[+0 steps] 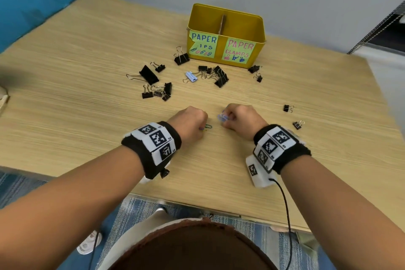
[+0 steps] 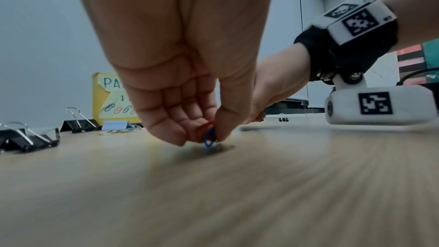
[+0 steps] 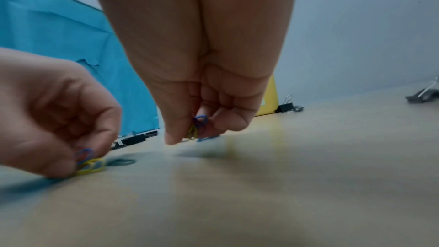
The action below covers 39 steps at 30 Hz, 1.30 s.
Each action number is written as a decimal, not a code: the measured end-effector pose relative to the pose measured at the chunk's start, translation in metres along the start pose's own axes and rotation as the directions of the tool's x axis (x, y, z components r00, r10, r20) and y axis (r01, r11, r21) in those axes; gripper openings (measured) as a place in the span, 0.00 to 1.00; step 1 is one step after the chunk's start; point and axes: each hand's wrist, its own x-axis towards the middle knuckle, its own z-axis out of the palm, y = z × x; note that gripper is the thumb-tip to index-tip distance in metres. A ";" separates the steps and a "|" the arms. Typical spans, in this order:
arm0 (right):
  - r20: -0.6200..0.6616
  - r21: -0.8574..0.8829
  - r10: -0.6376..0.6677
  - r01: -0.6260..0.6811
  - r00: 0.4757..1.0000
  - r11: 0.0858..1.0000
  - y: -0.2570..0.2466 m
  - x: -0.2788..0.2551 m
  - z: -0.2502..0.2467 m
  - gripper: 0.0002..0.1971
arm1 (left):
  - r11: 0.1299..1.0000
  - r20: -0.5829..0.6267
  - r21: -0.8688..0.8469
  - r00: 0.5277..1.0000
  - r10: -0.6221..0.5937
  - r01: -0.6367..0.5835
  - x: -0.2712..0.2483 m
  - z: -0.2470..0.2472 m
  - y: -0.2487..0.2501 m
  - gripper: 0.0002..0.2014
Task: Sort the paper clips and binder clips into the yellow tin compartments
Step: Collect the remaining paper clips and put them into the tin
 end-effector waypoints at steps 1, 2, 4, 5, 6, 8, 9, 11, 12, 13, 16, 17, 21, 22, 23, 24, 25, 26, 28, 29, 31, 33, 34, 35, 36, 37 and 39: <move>-0.022 0.005 0.015 -0.015 1.000 1.000 0.003 0.005 -0.006 0.14 | 0.999 -0.008 -0.037 1.000 0.001 -0.001 0.003 -0.002 -0.001 0.07; -0.036 0.003 0.022 -0.022 0.999 1.000 0.004 0.010 -0.010 0.16 | 0.997 -0.015 -0.075 1.000 -0.004 0.003 0.006 -0.003 -0.002 0.11; -0.038 -0.029 0.007 -0.008 0.999 1.000 0.007 0.020 -0.016 0.19 | 0.993 -0.019 -0.114 1.000 -0.011 0.009 0.012 -0.004 -0.003 0.18; -0.028 -0.053 -0.002 0.000 1.000 0.999 0.008 0.024 -0.017 0.20 | 0.994 -0.012 -0.108 1.000 -0.013 0.011 0.014 -0.004 -0.003 0.19; -0.018 -0.071 -0.004 0.003 1.000 0.997 0.009 0.028 -0.016 0.20 | 0.996 -0.003 -0.086 1.000 -0.012 0.012 0.017 -0.004 -0.002 0.19; -0.021 -0.079 0.004 -0.006 1.000 0.997 0.011 0.035 -0.015 0.18 | 1.000 0.002 -0.026 1.000 -0.002 0.002 0.018 -0.003 0.000 0.17; -0.022 -0.078 0.015 -0.016 1.000 0.997 0.012 0.036 -0.014 0.17 | 1.000 -0.001 0.000 1.000 0.006 -0.006 0.018 -0.003 0.002 0.15; -0.010 -0.083 0.033 -0.033 0.999 0.996 0.013 0.037 -0.013 0.17 | 0.999 0.003 0.036 1.000 0.018 -0.018 0.018 -0.002 0.004 0.14; -0.001 -0.093 0.037 -0.037 0.999 0.995 0.013 0.037 -0.013 0.17 | 0.999 0.009 0.050 1.000 0.020 -0.021 0.018 -0.002 0.005 0.13; 0.008 -0.111 0.036 -0.035 0.999 0.993 0.012 0.038 -0.013 0.17 | 0.998 0.018 0.064 1.000 0.019 -0.020 0.019 -0.003 0.005 0.13; 0.015 -0.161 0.034 -0.031 0.999 0.986 0.011 0.037 -0.012 0.17 | 0.991 0.061 0.129 0.998 0.020 -0.028 0.020 -0.003 0.007 0.13; 0.010 -0.156 0.039 -0.037 0.999 0.987 0.011 0.036 -0.012 0.17 | 0.988 0.072 0.151 0.997 0.022 -0.033 0.019 -0.003 0.008 0.14; 0.003 -0.161 0.034 -0.033 0.999 0.986 0.011 0.031 -0.010 0.17 | 0.971 0.065 0.227 0.996 0.059 -0.072 0.014 -0.005 0.013 0.14; 0.011 -0.169 0.028 -0.026 1.000 0.985 0.011 0.030 -0.009 0.17 | 0.962 0.066 0.259 0.995 0.076 -0.091 0.013 -0.004 0.013 0.14; 0.017 -0.164 0.028 -0.025 0.999 0.986 0.011 0.030 -0.009 0.16 | 0.948 0.072 0.296 0.992 0.100 -0.117 0.011 -0.003 0.013 0.14; 0.025 -0.146 0.033 -0.029 0.999 0.989 0.011 0.029 -0.010 0.16 | 0.931 0.090 0.334 0.989 0.120 -0.144 0.009 -0.002 0.013 0.14; 0.035 -0.124 0.045 -0.040 0.998 0.991 0.011 0.029 -0.011 0.15 | 0.916 0.110 0.364 0.984 0.140 -0.171 0.008 -0.002 0.013 0.14; 0.038 -0.100 0.055 -0.050 0.998 0.994 0.011 0.030 -0.013 0.15 | 0.903 0.129 0.383 0.979 0.156 -0.194 0.008 -0.001 0.012 0.14; 0.018 -0.040 0.057 -0.056 0.998 0.998 0.010 0.035 -0.017 0.15 | 0.899 0.165 0.385 0.974 0.156 -0.209 0.012 -0.005 0.007 0.14; -0.002 -0.004 0.049 -0.049 0.999 0.999 0.008 0.038 -0.020 0.15 | 0.913 0.178 0.359 0.975 0.136 -0.193 0.015 -0.009 0.004 0.14; -0.057 0.068 0.025 -0.021 0.998 0.997 0.002 0.051 -0.033 0.13 | 0.967 0.170 0.229 0.983 0.069 -0.108 0.026 -0.023 -0.007 0.13; -0.109 0.205 0.004 0.018 0.994 0.979 -0.009 0.067 -0.052 0.07 | 0.999 0.097 0.036 0.995 0.006 -0.009 0.040 -0.047 -0.018 0.11; -0.141 0.278 -0.009 0.049 0.990 0.959 -0.016 0.076 -0.063 0.04 | 0.997 0.036 -0.073 0.999 -0.029 0.031 0.048 -0.061 -0.022 0.09; -0.180 0.333 -0.014 0.074 0.984 0.940 -0.023 0.087 -0.075 0.03 | 0.978 -0.034 -0.201 0.997 -0.067 0.059 0.057 -0.078 -0.026 0.06; -0.229 0.371 -0.016 0.103 0.973 0.923 -0.031 0.101 -0.087 0.05 | 0.948 -0.110 -0.310 0.988 -0.104 0.065 0.069 -0.098 -0.027 0.04; -0.287 0.396 -0.007 0.125 0.958 0.910 -0.039 0.116 -0.097 0.08 | 0.921 -0.193 -0.387 0.972 -0.136 0.052 0.082 -0.117 -0.028 0.07; -0.383 0.400 0.031 0.136 0.923 0.906 -0.055 0.145 -0.116 0.14 | 0.884 -0.331 -0.468 0.926 -0.182 0.006 0.109 -0.151 -0.027 0.11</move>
